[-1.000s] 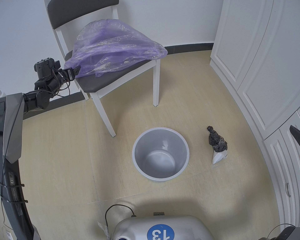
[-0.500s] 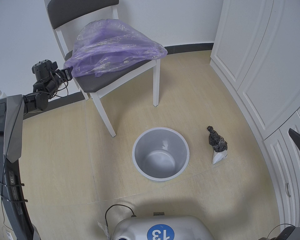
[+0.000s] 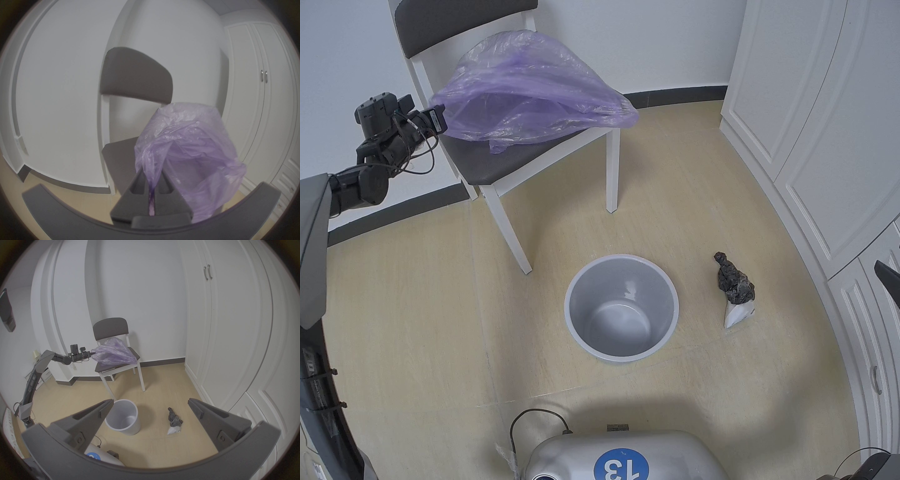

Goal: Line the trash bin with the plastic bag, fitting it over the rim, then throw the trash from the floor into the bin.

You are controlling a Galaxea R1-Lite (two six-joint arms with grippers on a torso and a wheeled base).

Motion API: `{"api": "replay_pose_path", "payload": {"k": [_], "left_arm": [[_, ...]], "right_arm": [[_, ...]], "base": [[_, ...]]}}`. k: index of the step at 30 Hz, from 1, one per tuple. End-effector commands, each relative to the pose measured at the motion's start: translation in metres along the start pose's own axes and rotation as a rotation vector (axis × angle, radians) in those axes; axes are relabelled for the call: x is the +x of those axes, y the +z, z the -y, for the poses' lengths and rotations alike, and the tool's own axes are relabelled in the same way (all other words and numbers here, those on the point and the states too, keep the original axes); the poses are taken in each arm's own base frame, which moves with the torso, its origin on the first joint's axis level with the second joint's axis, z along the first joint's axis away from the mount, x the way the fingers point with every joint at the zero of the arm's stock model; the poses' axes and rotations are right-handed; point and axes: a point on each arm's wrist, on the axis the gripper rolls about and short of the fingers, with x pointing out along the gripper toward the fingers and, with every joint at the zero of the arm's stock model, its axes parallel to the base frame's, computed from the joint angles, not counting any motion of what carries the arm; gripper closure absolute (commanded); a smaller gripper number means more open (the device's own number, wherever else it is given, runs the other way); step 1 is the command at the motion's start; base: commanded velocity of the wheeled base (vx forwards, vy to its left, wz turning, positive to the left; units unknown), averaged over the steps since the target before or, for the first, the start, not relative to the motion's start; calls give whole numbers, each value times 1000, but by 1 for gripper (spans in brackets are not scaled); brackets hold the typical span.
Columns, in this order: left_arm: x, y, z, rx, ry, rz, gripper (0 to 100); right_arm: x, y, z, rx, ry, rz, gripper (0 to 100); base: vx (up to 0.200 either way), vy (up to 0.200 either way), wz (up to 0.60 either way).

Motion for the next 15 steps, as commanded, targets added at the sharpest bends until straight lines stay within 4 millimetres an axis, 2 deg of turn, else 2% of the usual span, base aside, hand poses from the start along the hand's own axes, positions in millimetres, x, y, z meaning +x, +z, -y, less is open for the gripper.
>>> {"api": "replay_pose_path", "payload": {"k": [1, 2, 5, 6, 7, 10, 11, 13, 15], "left_arm": [[-80, 93, 87, 57, -166, 5, 100], [-80, 93, 87, 57, -166, 5, 100], [-109, 115, 102, 193, -190, -17, 100], [-110, 116, 102, 198, -190, -18, 100], [-128, 128, 109, 239, -192, -33, 100], [-148, 140, 114, 266, -200, -50, 100], [-164, 150, 119, 278, -211, -41, 100], [-181, 162, 128, 287, -234, -6, 100], [-189, 169, 131, 296, -241, 14, 100]], "right_arm": [[11, -1, -7, 26, 69, -15, 0], [11, -1, -7, 26, 69, -15, 0], [11, -1, -9, 55, 72, -6, 0], [10, 0, -9, 55, 72, -5, 0], [11, -2, -9, 55, 75, -9, 0], [11, -3, -10, 54, 89, -14, 0], [11, -3, -12, 54, 108, -14, 0], [12, -3, -15, 53, 139, -19, 0], [15, -3, -16, 54, 151, -26, 0]], "base": [[0, 0, 0], [0, 0, 0], [0, 0, 0], [0, 0, 0], [0, 0, 0], [0, 0, 0], [0, 0, 0], [0, 0, 0], [0, 0, 0]]}}
